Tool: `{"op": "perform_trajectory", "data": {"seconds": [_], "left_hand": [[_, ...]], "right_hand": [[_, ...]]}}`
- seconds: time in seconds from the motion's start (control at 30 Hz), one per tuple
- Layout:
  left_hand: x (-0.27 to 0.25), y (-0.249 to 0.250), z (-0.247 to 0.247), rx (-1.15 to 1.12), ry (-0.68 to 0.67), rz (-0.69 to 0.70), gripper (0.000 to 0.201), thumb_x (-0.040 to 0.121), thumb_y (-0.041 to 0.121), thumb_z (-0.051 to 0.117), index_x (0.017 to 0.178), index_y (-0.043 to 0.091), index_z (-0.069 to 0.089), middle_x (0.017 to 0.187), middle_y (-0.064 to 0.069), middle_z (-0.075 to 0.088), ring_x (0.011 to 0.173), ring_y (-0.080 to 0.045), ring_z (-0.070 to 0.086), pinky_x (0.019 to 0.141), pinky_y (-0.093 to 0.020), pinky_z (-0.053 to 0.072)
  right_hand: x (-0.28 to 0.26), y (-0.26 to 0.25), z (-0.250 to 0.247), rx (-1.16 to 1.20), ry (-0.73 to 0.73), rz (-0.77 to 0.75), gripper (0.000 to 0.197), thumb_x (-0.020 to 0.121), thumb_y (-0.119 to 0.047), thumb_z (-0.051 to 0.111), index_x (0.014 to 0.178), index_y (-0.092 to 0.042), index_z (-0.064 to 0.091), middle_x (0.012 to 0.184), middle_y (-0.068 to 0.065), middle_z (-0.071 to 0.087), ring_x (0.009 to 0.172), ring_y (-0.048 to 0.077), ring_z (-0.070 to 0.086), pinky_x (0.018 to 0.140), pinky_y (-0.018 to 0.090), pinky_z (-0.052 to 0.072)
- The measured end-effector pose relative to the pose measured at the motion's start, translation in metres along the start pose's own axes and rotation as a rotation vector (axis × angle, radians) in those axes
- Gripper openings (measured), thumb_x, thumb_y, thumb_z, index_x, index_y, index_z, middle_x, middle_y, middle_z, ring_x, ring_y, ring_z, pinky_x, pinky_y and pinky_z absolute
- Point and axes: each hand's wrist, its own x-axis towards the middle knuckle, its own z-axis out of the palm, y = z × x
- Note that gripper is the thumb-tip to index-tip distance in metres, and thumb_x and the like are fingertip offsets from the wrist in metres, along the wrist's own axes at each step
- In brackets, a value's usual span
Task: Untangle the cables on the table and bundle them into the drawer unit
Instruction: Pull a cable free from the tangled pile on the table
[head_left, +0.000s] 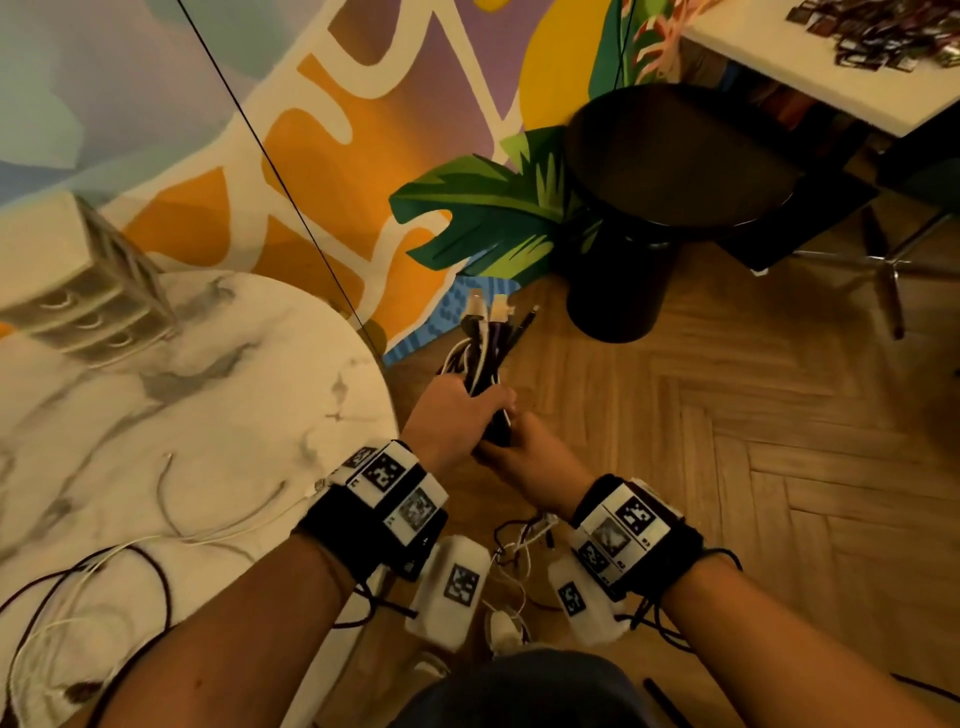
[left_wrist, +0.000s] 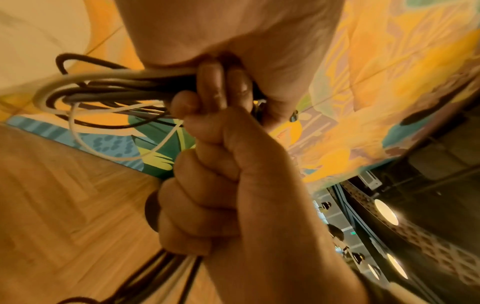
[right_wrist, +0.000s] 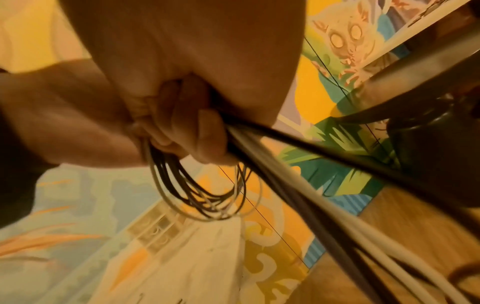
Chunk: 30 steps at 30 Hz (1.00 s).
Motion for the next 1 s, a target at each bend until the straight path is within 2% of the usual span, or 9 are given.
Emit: {"op": "perform_trajectory", "data": {"seconds": [0.07, 0.17, 0.27, 0.4, 0.53, 0.7, 0.77, 0.87, 1.0], "left_hand": [[-0.001, 0.004, 0.003, 0.018, -0.021, 0.05, 0.032, 0.087, 0.027, 0.059, 0.079, -0.003, 0.066, 0.066, -0.012, 0.062, 0.06, -0.019, 0.059, 0.06, -0.033, 0.046], [0.0, 0.014, -0.004, 0.014, 0.011, 0.139, 0.031, 0.091, 0.027, 0.054, 0.078, 0.0, 0.062, 0.054, 0.002, 0.047, 0.046, -0.009, 0.044, 0.053, -0.027, 0.037], [0.005, 0.024, -0.018, 0.058, 0.066, 0.25, 0.029, 0.094, 0.027, 0.051, 0.074, 0.008, 0.061, 0.056, 0.006, 0.048, 0.046, -0.003, 0.044, 0.052, -0.019, 0.036], [0.005, 0.04, -0.031, 0.151, 0.114, 0.373, 0.028, 0.096, 0.028, 0.047, 0.077, 0.01, 0.059, 0.063, 0.004, 0.05, 0.052, -0.003, 0.045, 0.051, -0.014, 0.035], [0.005, 0.067, -0.047, 0.172, 0.223, 0.492, 0.025, 0.096, 0.027, 0.047, 0.078, 0.011, 0.056, 0.063, 0.005, 0.047, 0.05, 0.0, 0.044, 0.049, -0.011, 0.034], [0.005, 0.09, -0.064, 0.156, 0.316, 0.58, 0.022, 0.096, 0.022, 0.048, 0.08, 0.009, 0.055, 0.055, 0.008, 0.039, 0.042, -0.002, 0.039, 0.045, -0.013, 0.028], [0.006, 0.094, -0.071, 0.158, 0.341, 0.598, 0.021, 0.096, 0.021, 0.047, 0.08, 0.009, 0.054, 0.056, 0.008, 0.039, 0.044, -0.001, 0.039, 0.047, -0.012, 0.029], [0.005, 0.095, -0.08, 0.16, 0.359, 0.612, 0.021, 0.095, 0.021, 0.046, 0.076, 0.016, 0.054, 0.057, 0.009, 0.042, 0.046, 0.002, 0.043, 0.049, -0.01, 0.031], [0.005, 0.09, -0.088, 0.159, 0.384, 0.608, 0.023, 0.092, 0.028, 0.046, 0.07, 0.029, 0.051, 0.061, 0.01, 0.046, 0.051, -0.002, 0.043, 0.055, -0.023, 0.035]], "right_hand": [[-0.001, 0.014, 0.001, 0.053, 0.011, 0.016, 0.021, 0.091, -0.006, 0.055, 0.078, -0.022, 0.052, 0.057, -0.01, 0.051, 0.046, 0.0, 0.042, 0.049, 0.016, 0.035], [-0.007, 0.054, -0.004, -0.024, 0.044, 0.147, 0.029, 0.089, -0.01, 0.058, 0.064, -0.018, 0.048, 0.053, -0.007, 0.045, 0.047, 0.01, 0.039, 0.052, 0.028, 0.035], [-0.01, 0.097, -0.021, -0.15, 0.142, 0.304, 0.044, 0.092, -0.013, 0.057, 0.052, -0.026, 0.043, 0.038, -0.011, 0.039, 0.036, 0.002, 0.032, 0.047, 0.023, 0.029], [-0.008, 0.136, -0.04, -0.27, 0.111, 0.479, 0.039, 0.093, -0.025, 0.054, 0.056, -0.021, 0.043, 0.052, -0.004, 0.042, 0.045, 0.01, 0.037, 0.048, 0.025, 0.03], [-0.006, 0.16, -0.044, -0.221, 0.143, 0.597, 0.029, 0.092, -0.03, 0.057, 0.065, -0.019, 0.05, 0.057, -0.001, 0.048, 0.047, 0.012, 0.044, 0.046, 0.023, 0.034], [0.01, 0.17, -0.056, -0.371, 0.17, 0.753, 0.024, 0.095, -0.027, 0.051, 0.077, -0.012, 0.056, 0.07, 0.005, 0.056, 0.057, 0.017, 0.052, 0.052, 0.025, 0.042], [0.019, 0.169, -0.063, -0.384, 0.16, 0.754, 0.022, 0.096, -0.023, 0.046, 0.081, -0.01, 0.056, 0.077, 0.01, 0.053, 0.061, 0.02, 0.049, 0.058, 0.028, 0.042], [0.029, 0.17, -0.074, -0.365, 0.203, 0.716, 0.024, 0.094, -0.029, 0.051, 0.08, -0.011, 0.056, 0.073, 0.009, 0.056, 0.062, 0.023, 0.051, 0.052, 0.027, 0.039], [0.022, 0.181, -0.075, -0.291, 0.148, 0.677, 0.038, 0.094, -0.036, 0.054, 0.066, -0.01, 0.061, 0.059, 0.006, 0.059, 0.054, 0.02, 0.054, 0.056, 0.031, 0.046]]}}
